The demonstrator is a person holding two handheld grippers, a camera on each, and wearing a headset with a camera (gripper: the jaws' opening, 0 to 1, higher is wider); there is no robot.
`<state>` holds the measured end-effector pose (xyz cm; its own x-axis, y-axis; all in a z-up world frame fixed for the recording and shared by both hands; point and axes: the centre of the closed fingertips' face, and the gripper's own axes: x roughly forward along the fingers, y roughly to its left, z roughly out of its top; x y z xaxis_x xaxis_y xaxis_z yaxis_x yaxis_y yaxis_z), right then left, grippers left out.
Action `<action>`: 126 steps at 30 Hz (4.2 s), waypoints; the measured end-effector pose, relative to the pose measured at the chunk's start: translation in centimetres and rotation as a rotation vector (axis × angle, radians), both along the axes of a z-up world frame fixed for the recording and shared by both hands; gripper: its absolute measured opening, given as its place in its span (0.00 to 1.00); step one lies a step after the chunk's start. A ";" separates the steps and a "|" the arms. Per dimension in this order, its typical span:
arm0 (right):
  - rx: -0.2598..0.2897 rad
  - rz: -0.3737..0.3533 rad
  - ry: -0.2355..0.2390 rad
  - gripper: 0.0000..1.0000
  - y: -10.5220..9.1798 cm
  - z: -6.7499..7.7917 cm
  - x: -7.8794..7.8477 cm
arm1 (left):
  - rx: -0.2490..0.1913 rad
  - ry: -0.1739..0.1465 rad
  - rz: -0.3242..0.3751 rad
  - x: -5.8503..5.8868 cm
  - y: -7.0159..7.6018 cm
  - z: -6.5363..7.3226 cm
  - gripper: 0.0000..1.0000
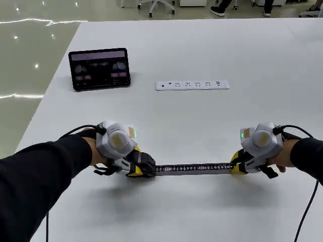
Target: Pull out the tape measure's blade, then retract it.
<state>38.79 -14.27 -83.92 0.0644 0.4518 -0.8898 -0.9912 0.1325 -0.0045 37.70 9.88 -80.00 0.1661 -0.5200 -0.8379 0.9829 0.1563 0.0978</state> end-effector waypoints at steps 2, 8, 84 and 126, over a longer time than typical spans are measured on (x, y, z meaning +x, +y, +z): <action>-0.001 -0.001 0.001 0.10 0.0 0.0 0.0 | -0.001 0.000 -0.001 0.0 0.0 0.0 0.31; -0.004 0.000 0.006 0.10 0.0 0.0 -0.1 | -0.001 -0.002 -0.003 0.0 0.0 0.0 0.31; 0.288 -0.442 -0.168 0.78 -6.5 5.8 -8.1 | -0.446 -0.040 0.762 -6.3 10.6 4.6 1.00; 0.328 -0.502 -0.200 1.00 -8.2 7.6 -10.7 | -0.474 -0.125 0.774 -10.4 13.1 6.3 1.00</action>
<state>28.11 -22.49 -76.34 0.4902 0.5707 -0.6588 -0.7919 0.6074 -0.0631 27.28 22.95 -73.72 0.6862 -0.5106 -0.5181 0.5738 0.8177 -0.0459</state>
